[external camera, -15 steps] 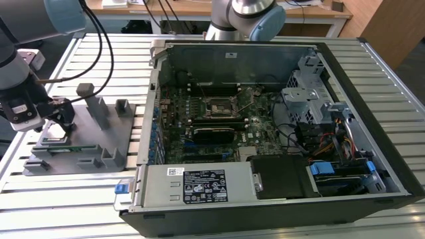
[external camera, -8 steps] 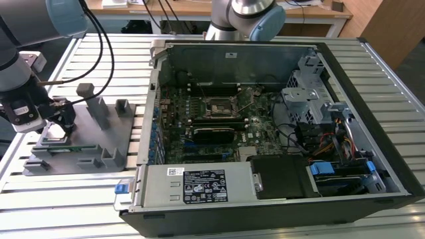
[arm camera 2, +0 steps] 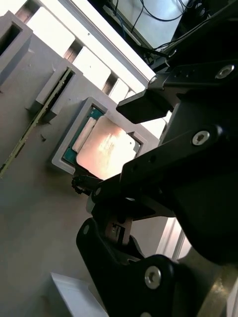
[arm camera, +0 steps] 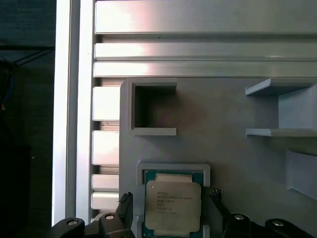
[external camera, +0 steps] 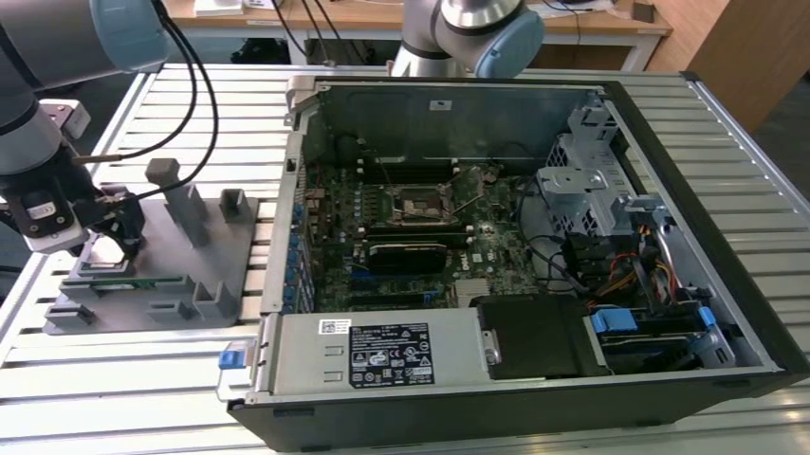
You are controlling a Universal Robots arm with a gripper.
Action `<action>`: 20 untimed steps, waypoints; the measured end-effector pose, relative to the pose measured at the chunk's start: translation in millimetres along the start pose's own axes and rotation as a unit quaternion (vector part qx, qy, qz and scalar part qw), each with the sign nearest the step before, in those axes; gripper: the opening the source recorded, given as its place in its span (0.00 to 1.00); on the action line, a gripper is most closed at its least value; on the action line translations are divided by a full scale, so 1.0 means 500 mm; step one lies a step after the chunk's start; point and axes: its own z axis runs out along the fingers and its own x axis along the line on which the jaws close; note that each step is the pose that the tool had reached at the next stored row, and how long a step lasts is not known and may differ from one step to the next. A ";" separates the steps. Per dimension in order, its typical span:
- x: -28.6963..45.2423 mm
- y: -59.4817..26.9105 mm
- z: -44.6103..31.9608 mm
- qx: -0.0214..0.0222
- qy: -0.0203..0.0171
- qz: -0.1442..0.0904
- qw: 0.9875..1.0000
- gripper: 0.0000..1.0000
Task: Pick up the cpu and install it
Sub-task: 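Pick up the cpu and move it towards the insertion slot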
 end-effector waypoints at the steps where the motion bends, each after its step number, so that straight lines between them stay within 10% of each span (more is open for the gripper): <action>1: 0.000 0.001 0.000 0.000 0.000 0.000 1.000 0.69; 15: 0.002 0.005 0.005 0.005 -0.005 0.000 1.000 0.69; 20: 0.005 0.005 0.005 0.005 -0.015 0.000 1.000 0.69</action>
